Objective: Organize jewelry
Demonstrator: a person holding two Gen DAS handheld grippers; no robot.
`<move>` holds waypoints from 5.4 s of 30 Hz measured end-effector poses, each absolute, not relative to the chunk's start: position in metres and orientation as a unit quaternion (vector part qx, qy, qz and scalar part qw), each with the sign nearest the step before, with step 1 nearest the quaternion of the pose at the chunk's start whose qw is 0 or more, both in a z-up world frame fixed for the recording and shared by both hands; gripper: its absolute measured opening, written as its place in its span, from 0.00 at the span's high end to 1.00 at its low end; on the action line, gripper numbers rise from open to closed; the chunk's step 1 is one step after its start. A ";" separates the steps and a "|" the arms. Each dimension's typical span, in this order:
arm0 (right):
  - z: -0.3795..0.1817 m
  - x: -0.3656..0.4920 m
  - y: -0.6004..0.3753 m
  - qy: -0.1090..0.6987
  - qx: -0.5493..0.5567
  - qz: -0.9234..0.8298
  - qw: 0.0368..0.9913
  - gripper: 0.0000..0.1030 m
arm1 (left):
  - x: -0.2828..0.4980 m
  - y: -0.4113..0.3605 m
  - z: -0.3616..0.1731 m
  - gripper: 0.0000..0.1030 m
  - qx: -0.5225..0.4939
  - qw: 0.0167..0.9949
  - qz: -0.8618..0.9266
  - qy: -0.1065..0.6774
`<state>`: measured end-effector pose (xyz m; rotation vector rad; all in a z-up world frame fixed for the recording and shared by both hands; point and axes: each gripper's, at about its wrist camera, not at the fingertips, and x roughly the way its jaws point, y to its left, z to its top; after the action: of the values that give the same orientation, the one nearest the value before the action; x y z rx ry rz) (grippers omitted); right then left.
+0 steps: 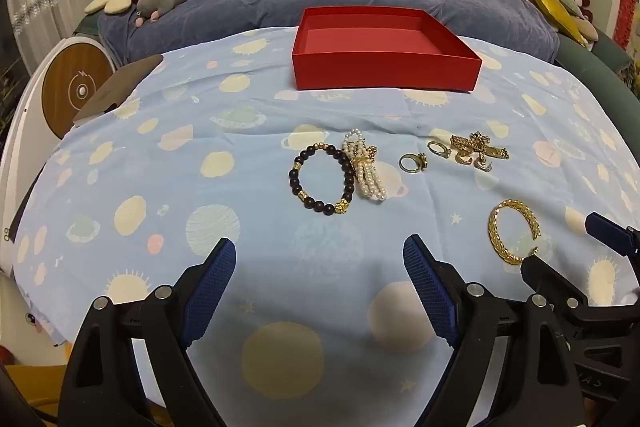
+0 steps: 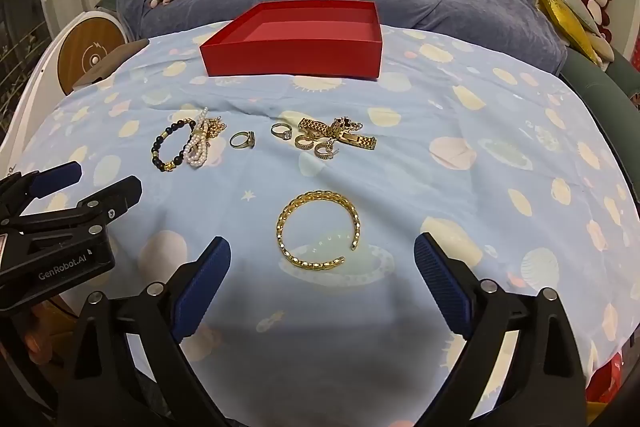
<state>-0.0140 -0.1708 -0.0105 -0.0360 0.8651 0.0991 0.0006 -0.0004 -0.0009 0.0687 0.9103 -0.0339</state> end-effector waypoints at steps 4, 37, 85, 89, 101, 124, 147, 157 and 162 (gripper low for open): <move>-0.011 -0.014 -0.170 0.422 -0.017 0.047 0.905 0.11 | 0.001 -0.002 0.000 0.20 0.036 0.899 -0.017 0.437; -0.007 -0.015 -0.165 0.414 -0.014 0.054 0.909 0.11 | -0.005 -0.003 -0.001 0.20 0.033 0.898 -0.018 0.439; -0.007 -0.015 -0.164 0.415 -0.015 0.054 0.908 0.11 | -0.004 0.000 0.000 0.20 0.027 0.897 -0.016 0.441; -0.007 -0.014 -0.165 0.415 -0.015 0.053 0.908 0.11 | -0.004 0.001 0.000 0.19 0.025 0.898 -0.015 0.440; -0.021 0.000 -0.173 0.430 0.012 0.041 0.902 0.11 | 0.009 0.022 -0.008 0.19 -0.008 0.888 -0.010 0.459; -0.047 0.024 -0.169 0.438 -0.015 0.061 0.897 0.39 | 0.035 0.022 -0.026 0.19 -0.021 0.890 -0.040 0.454; -0.033 0.030 -0.191 0.430 0.021 0.046 0.901 0.48 | 0.077 -0.008 -0.030 0.57 -0.010 0.895 -0.075 0.440; -0.029 0.028 -0.196 0.425 0.027 0.044 0.904 0.48 | 0.078 -0.013 -0.036 0.90 -0.006 0.890 -0.097 0.445; -0.027 0.028 -0.197 0.421 0.028 0.044 0.906 0.48 | 0.073 -0.009 -0.027 0.94 -0.019 0.892 -0.108 0.439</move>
<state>0.0276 -0.1968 -0.0269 0.0588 0.8687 0.0916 0.0726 -0.0090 -0.0275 -0.0392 0.9107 -0.2252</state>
